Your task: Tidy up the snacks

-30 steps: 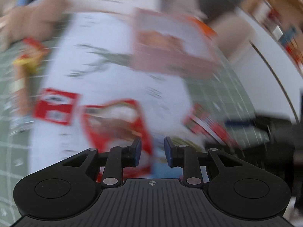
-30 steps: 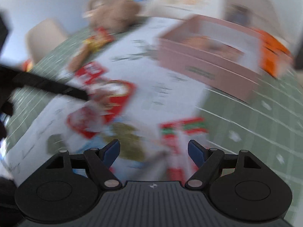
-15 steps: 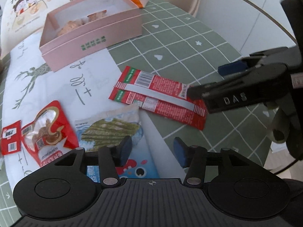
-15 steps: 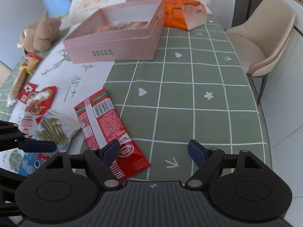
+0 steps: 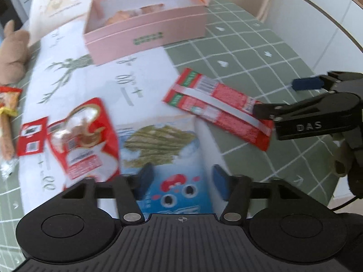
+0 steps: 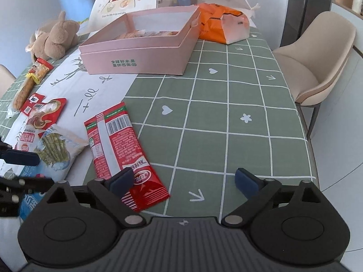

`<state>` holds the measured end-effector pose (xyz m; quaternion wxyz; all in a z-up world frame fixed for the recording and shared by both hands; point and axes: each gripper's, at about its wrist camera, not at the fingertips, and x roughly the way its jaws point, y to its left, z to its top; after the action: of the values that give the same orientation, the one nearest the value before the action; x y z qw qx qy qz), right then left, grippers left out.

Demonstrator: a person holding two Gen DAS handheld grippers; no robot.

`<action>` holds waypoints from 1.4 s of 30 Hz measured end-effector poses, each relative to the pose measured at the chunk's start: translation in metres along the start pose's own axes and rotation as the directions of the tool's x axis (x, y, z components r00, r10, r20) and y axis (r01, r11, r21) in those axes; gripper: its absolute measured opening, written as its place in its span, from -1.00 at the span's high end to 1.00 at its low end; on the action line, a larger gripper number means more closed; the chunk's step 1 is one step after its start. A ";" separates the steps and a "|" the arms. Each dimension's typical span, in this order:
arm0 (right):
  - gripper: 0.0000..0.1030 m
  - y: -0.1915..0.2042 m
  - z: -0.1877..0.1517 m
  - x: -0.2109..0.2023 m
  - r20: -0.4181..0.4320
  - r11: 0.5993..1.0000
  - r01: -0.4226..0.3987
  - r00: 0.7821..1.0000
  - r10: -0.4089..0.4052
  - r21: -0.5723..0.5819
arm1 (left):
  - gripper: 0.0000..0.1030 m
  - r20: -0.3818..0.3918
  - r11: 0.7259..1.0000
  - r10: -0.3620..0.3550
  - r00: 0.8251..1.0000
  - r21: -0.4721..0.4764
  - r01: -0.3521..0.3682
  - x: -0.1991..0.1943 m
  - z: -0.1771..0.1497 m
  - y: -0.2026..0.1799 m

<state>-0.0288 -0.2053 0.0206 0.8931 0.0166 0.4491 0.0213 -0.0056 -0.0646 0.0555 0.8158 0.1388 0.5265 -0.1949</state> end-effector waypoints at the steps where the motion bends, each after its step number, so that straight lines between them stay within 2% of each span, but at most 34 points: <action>1: -0.94 -0.001 0.000 0.000 0.002 1.000 0.000 1.000 0.000 0.000 | -0.68 -0.003 1.000 -0.015 1.000 0.000 0.015 0.002 0.000 -0.002; 3: -0.96 -0.002 0.000 0.000 0.004 1.000 -0.001 1.000 0.001 -0.002 | -0.68 0.004 1.000 -0.011 1.000 -0.005 0.011 0.004 0.001 -0.005; 6: -0.99 -0.002 -0.001 0.001 0.008 1.000 0.000 1.000 0.000 -0.004 | -0.54 0.031 0.999 0.046 0.998 -0.017 -0.046 0.000 -0.005 -0.003; 8: -0.99 -0.001 -0.003 0.001 0.016 1.000 0.004 1.000 -0.004 -0.005 | -0.59 0.032 0.994 0.107 0.994 -0.042 -0.106 0.002 -0.009 0.007; 9: -1.00 0.000 -0.004 0.000 0.021 1.000 0.006 1.000 -0.006 -0.005 | -0.63 0.029 0.992 0.111 0.993 -0.065 -0.109 0.002 -0.011 0.013; 13: -1.00 0.001 -0.009 0.000 0.049 1.000 0.016 0.999 -0.016 -0.006 | -0.65 0.001 0.985 0.032 0.999 -0.171 -0.032 0.009 -0.011 0.033; 14: -1.00 0.001 -0.009 0.000 0.057 1.000 0.018 0.998 -0.018 -0.005 | -0.72 -0.006 0.982 0.010 1.000 -0.191 -0.011 0.012 -0.010 0.036; 17: -1.00 0.002 -0.013 0.000 0.078 1.000 0.024 0.997 -0.024 0.002 | -0.81 -0.010 0.985 0.013 1.000 -0.172 -0.014 0.017 -0.004 0.031; 20: -1.00 0.003 -0.013 -0.001 0.081 1.000 0.029 0.996 -0.029 0.005 | -0.69 -0.008 0.992 0.012 1.000 -0.129 -0.013 0.015 -0.005 0.026; 21: -1.00 0.004 -0.012 0.000 0.073 1.000 0.026 0.997 -0.026 -0.001 | -0.68 -0.010 0.990 -0.023 1.000 -0.137 0.022 0.013 -0.008 0.028; 23: -1.00 0.005 -0.006 0.001 0.035 1.000 0.006 0.999 -0.004 -0.030 | -0.66 0.001 0.980 -0.072 0.997 -0.187 0.071 0.004 -0.020 0.037; 25: -0.90 0.007 0.004 0.001 -0.008 0.999 -0.036 0.999 0.035 -0.026 | -0.66 0.018 0.975 -0.060 0.998 -0.212 0.062 -0.008 -0.034 0.047; 27: -0.87 0.015 0.012 -0.006 0.021 0.996 -0.086 0.996 0.086 0.002 | -0.66 0.039 0.970 -0.043 0.998 -0.236 0.051 -0.022 -0.047 0.061; 30: -0.87 0.048 0.028 -0.013 0.063 0.988 -0.149 0.987 0.151 -0.032 | -0.66 0.062 0.952 -0.017 0.998 -0.304 0.035 -0.042 -0.068 0.091; 32: -0.87 0.080 0.038 -0.010 0.064 0.978 -0.198 0.977 0.203 -0.070 | -0.66 0.056 0.936 0.041 0.998 -0.352 -0.019 -0.047 -0.079 0.114; 34: -0.87 0.116 0.046 -0.002 0.047 0.968 -0.232 0.970 0.238 -0.100 | -0.66 0.023 0.907 0.114 0.993 -0.411 -0.094 -0.049 -0.091 0.138; 37: -0.87 0.172 0.056 0.016 0.031 0.962 -0.241 0.969 0.247 -0.129 | -0.66 0.017 0.870 0.134 0.991 -0.480 -0.109 -0.049 -0.100 0.170; 39: -0.87 0.205 0.062 0.032 0.024 0.964 -0.224 0.973 0.229 -0.143 | -0.66 0.015 0.861 0.142 0.990 -0.494 -0.117 -0.047 -0.101 0.183; 42: -0.80 0.242 0.061 0.055 -0.020 0.963 -0.198 0.980 0.198 -0.184 | -0.66 0.016 0.871 0.119 0.993 -0.481 -0.097 -0.043 -0.101 0.194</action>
<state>0.0471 0.0385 0.0243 0.8839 -0.0216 0.4418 0.1519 -0.0123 0.1583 0.0580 0.8459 -0.0428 0.5314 -0.0156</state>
